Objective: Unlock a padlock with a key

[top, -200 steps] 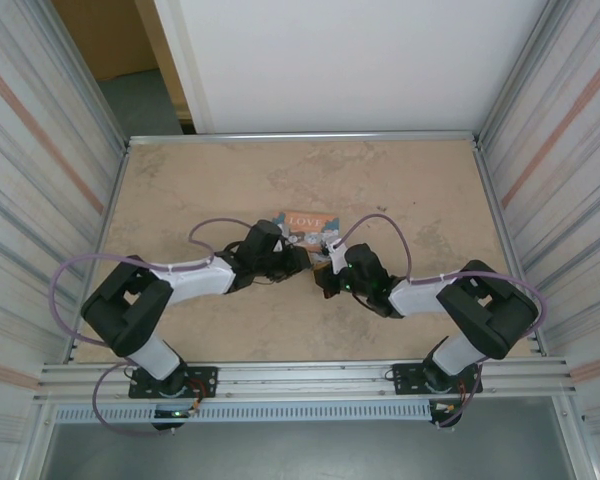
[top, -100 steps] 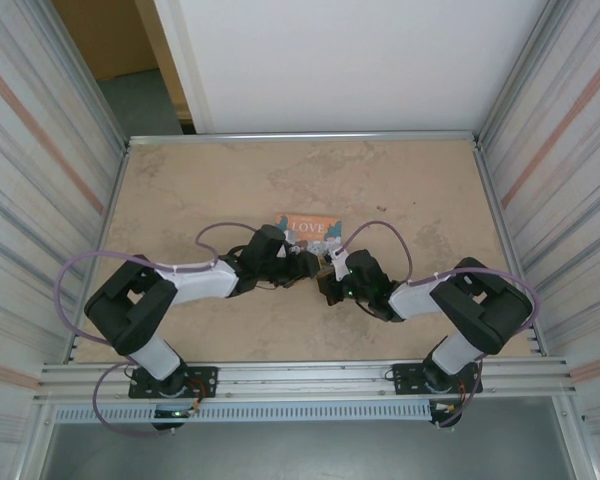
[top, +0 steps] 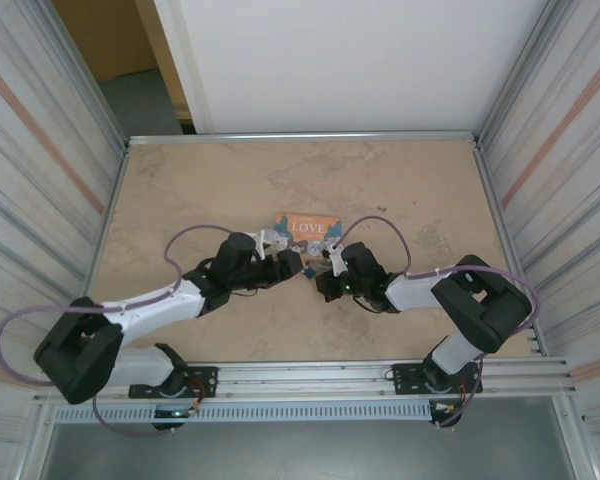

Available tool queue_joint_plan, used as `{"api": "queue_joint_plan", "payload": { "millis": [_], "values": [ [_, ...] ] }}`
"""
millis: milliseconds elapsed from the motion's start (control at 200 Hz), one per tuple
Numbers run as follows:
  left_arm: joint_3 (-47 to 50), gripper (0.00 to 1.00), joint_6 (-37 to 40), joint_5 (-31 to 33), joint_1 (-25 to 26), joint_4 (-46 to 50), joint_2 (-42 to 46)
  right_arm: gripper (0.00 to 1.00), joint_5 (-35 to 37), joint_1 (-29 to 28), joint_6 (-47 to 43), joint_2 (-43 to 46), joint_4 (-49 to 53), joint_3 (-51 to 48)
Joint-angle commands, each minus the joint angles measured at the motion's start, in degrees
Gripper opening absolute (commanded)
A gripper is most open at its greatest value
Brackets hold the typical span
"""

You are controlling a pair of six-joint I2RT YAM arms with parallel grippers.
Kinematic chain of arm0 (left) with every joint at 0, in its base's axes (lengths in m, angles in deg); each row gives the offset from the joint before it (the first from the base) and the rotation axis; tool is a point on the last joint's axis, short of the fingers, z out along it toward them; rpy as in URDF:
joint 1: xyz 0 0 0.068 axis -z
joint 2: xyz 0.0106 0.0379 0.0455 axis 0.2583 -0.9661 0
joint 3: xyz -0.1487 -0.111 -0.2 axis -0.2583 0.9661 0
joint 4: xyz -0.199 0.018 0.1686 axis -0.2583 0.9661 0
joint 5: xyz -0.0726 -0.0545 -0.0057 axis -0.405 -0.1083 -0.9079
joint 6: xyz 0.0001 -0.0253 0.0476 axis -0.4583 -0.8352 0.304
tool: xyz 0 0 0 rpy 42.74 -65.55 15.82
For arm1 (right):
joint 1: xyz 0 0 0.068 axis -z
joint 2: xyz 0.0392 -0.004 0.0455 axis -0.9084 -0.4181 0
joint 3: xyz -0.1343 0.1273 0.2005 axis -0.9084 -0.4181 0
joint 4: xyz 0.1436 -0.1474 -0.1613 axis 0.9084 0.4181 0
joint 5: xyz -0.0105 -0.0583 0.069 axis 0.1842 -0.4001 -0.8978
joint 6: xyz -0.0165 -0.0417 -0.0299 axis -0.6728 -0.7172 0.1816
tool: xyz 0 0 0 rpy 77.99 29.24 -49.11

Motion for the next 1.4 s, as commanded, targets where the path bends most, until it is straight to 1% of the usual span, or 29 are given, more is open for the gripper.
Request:
{"api": "queue_joint_plan", "payload": {
  "millis": [0, 190, 376, 556, 681, 867, 987, 1097, 1393],
  "values": [
    [3.1, 0.70, 0.9, 2.9, -0.3, -1.3, 4.7, 0.00, -4.9, 0.5, 4.9, 1.5, 7.8, 2.7],
    [8.9, 0.69, -2.5, 4.6, -0.6, -6.2, 9.3, 0.00, -9.0, 1.0, 9.3, 1.9, 12.6, 5.3],
    [13.7, 0.63, -7.2, 5.0, -0.6, -13.2, 9.0, 0.00, -13.7, 2.7, 16.8, 3.1, 11.1, 5.2],
    [15.4, 0.58, -10.9, 4.6, -0.6, -19.4, 5.5, 0.00, -14.9, 2.6, 22.3, 3.4, 9.1, 4.9],
    [15.7, 0.55, -12.6, 5.1, -0.4, -21.3, 3.0, 0.00, -14.6, 2.6, 25.5, 3.5, 7.4, 4.0],
    [15.8, 0.50, -15.6, 5.0, 0.2, -25.6, -1.6, 0.00, -14.9, 2.5, 28.4, 4.0, 5.7, 4.1],
    [15.6, 0.47, -16.8, 5.3, 0.8, -28.5, -4.8, 0.00, -14.8, 2.3, 28.9, 4.2, 6.4, 4.7],
    [15.5, 0.46, -17.8, 5.5, 1.2, -31.9, -7.6, 0.00, -14.3, 2.0, 29.3, 4.2, 6.4, 5.0],
    [14.9, 0.45, -20.0, 5.4, 2.1, -37.2, -13.8, 0.00, -12.7, 0.8, 31.0, 3.8, 5.4, 5.7]
  ]
}}
